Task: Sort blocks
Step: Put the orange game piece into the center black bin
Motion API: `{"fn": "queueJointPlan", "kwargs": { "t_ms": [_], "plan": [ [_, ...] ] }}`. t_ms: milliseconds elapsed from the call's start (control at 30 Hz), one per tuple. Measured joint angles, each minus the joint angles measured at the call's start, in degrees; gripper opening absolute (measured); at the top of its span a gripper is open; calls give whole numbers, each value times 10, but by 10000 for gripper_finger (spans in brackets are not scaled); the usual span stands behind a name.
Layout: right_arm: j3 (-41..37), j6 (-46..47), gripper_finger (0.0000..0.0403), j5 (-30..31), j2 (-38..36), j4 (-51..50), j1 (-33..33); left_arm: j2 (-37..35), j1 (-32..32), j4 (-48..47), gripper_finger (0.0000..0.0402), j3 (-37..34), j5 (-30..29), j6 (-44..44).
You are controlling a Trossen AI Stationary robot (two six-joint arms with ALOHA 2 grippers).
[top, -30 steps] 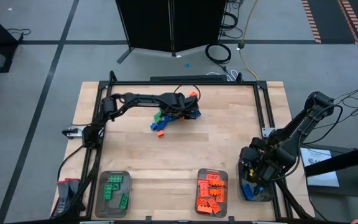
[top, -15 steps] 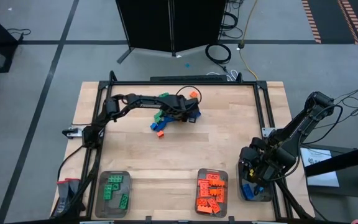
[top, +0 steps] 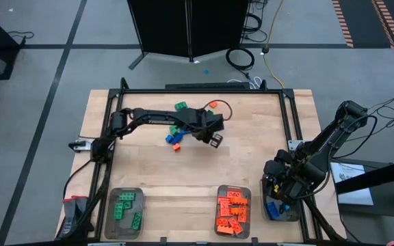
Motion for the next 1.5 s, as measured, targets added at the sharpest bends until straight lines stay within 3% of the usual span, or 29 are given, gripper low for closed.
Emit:
{"fn": "queueJointPlan", "kwargs": {
  "t_ms": [267,367,567,800,1067,1367,1500],
  "plan": [
    [0,15,274,1,1,0,0,-19,-79,24,78,91,-15,97],
    [0,15,274,2,1,0,0,-19,-114,73,78,108,-5,125],
    [0,20,274,1,1,3,0,-18,-177,185,78,109,41,184],
    [0,20,274,-18,1,7,1,-16,-221,181,78,108,26,189],
    [0,15,274,-20,1,8,1,-16,-238,193,78,102,-28,186],
    [0,17,274,-29,2,8,1,-16,-250,233,78,59,-25,183],
    [0,19,274,-29,2,8,1,-15,-249,275,78,29,2,182]
  ]
}}
